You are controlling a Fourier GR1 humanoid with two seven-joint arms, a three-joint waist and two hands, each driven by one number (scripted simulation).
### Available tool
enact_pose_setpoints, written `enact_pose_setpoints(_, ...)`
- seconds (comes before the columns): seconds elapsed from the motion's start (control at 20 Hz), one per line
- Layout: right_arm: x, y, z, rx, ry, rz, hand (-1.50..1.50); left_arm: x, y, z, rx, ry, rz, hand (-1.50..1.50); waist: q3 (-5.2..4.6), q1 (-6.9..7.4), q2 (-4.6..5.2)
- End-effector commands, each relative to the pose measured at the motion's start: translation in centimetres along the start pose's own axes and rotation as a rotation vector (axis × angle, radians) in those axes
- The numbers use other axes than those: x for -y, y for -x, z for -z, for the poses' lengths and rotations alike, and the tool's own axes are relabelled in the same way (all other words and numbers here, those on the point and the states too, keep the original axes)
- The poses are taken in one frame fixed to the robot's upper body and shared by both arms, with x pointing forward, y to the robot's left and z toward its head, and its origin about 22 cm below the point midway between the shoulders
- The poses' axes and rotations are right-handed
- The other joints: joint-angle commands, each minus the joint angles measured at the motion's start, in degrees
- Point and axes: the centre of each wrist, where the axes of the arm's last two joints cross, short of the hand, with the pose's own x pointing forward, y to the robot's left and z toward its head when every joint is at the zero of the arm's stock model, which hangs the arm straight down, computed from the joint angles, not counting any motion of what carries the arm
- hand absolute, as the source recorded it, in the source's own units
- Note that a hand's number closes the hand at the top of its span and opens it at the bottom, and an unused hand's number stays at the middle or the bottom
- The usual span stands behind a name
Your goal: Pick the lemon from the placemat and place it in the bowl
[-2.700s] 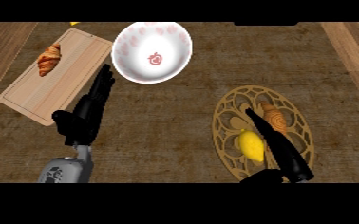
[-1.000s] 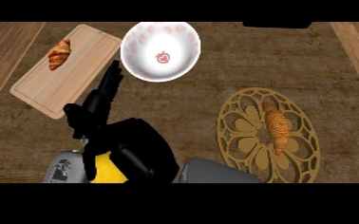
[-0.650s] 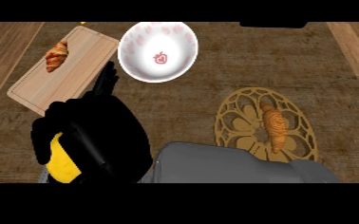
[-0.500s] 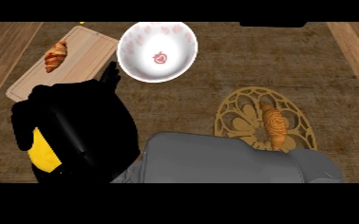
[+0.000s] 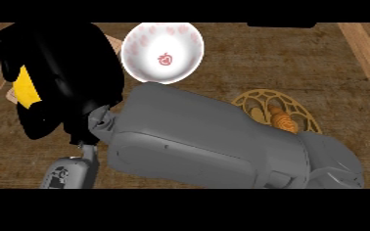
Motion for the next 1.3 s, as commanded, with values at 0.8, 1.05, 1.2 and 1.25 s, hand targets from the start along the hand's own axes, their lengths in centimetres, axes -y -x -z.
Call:
enact_pose_setpoints(0.8,2.9,14.8,5.8,-0.191,0.110,-0.423,1.50,2.6,1.1,-0.3,0.018,0.019,-0.009,0.00,-0.02,1.06,0.90)
enact_pose_setpoints(1.05,2.4,19.8,3.6,-0.242,0.097,-0.465,1.50,0.1,-1.2,1.0,0.027,0.043,-0.001,0.00,-0.02,2.86,1.34)
enact_pose_setpoints(1.2,3.2,21.6,3.3,-0.269,0.022,-0.449,1.50,0.4,-1.1,1.5,0.039,0.031,0.000,0.00,0.00,2.85,1.82)
enact_pose_setpoints(1.25,3.5,21.8,3.4,-0.305,-0.016,-0.411,1.50,0.5,-0.4,0.2,0.020,0.061,0.005,0.00,0.02,3.36,1.79)
